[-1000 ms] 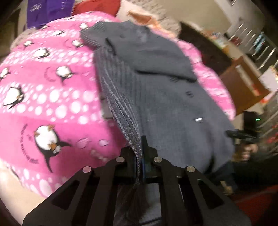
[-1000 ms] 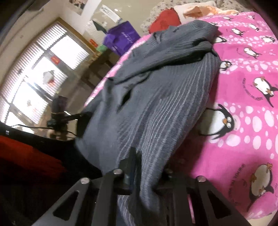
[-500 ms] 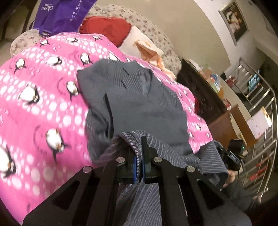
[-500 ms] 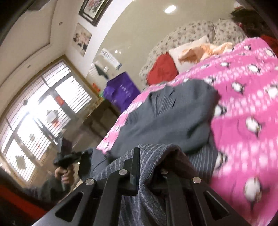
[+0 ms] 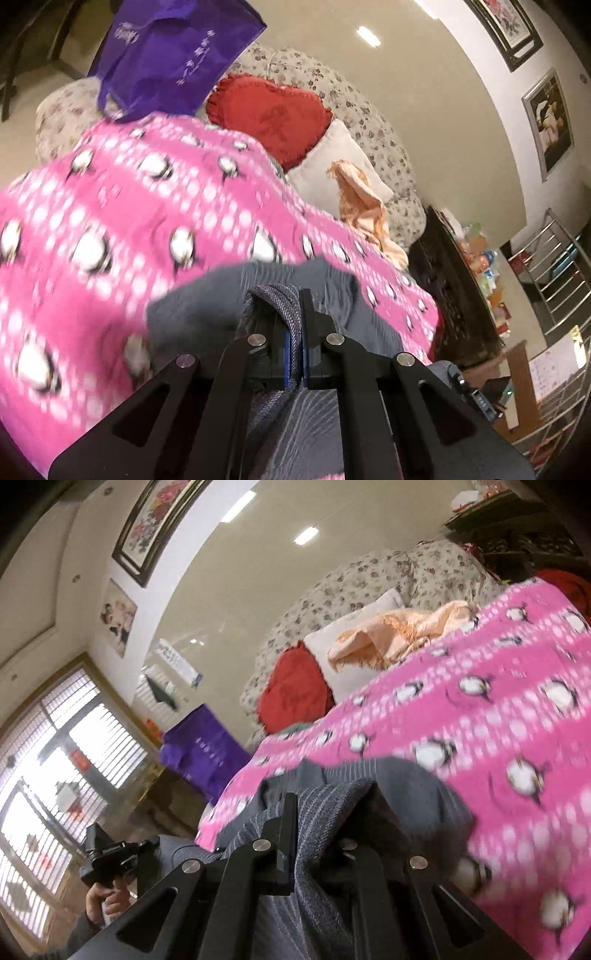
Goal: Fold large clothes
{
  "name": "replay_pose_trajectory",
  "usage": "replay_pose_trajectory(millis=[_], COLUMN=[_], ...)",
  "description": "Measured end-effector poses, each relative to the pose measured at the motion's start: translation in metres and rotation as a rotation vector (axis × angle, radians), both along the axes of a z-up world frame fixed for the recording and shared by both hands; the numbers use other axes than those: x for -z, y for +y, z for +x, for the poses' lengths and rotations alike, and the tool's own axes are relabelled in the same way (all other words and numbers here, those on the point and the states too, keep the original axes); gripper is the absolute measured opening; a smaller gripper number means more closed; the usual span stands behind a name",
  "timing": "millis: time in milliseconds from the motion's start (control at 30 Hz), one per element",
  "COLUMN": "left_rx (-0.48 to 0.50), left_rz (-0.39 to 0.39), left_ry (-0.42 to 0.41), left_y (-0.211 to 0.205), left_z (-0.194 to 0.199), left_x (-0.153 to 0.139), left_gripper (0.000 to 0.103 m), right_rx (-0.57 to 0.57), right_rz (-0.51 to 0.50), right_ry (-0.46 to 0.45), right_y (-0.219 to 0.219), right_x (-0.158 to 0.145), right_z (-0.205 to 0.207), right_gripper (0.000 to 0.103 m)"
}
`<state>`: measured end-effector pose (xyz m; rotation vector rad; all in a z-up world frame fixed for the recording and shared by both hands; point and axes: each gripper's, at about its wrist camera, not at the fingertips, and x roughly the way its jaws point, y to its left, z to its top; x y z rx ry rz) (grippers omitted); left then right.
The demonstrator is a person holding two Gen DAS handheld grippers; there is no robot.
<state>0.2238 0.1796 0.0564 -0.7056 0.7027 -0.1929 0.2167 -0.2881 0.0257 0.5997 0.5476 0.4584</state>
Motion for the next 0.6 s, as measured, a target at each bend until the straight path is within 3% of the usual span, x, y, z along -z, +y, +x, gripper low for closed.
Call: replay_pose_trajectory(millis=[133,300,400,500,600], left_rx=[-0.012,0.033,0.060,0.088,0.118], left_rz=[0.096,0.262,0.277,0.275,0.275], left_ry=[0.016,0.163,0.205,0.200,0.200], left_y=[-0.005,-0.017,-0.016,-0.013,-0.008], left_z=[0.037,0.070,0.070,0.065,0.054], left_x=[0.009,0.072,0.099,0.103,0.094], left_gripper=[0.003,0.004,0.006,0.007,0.007], right_rx=[0.036,0.050,0.066,0.055,0.025], right_rz=[0.000,-0.004,0.075,0.196,0.219], right_ry=[0.077,0.260,0.310,0.351,0.387], right_y=[0.000,-0.004,-0.013,-0.024,-0.030], right_x=[0.006,0.056,0.078,0.088,0.080], right_z=[0.045,0.085,0.091,0.090,0.084], right_gripper=[0.006,0.006,0.006,0.012,0.027])
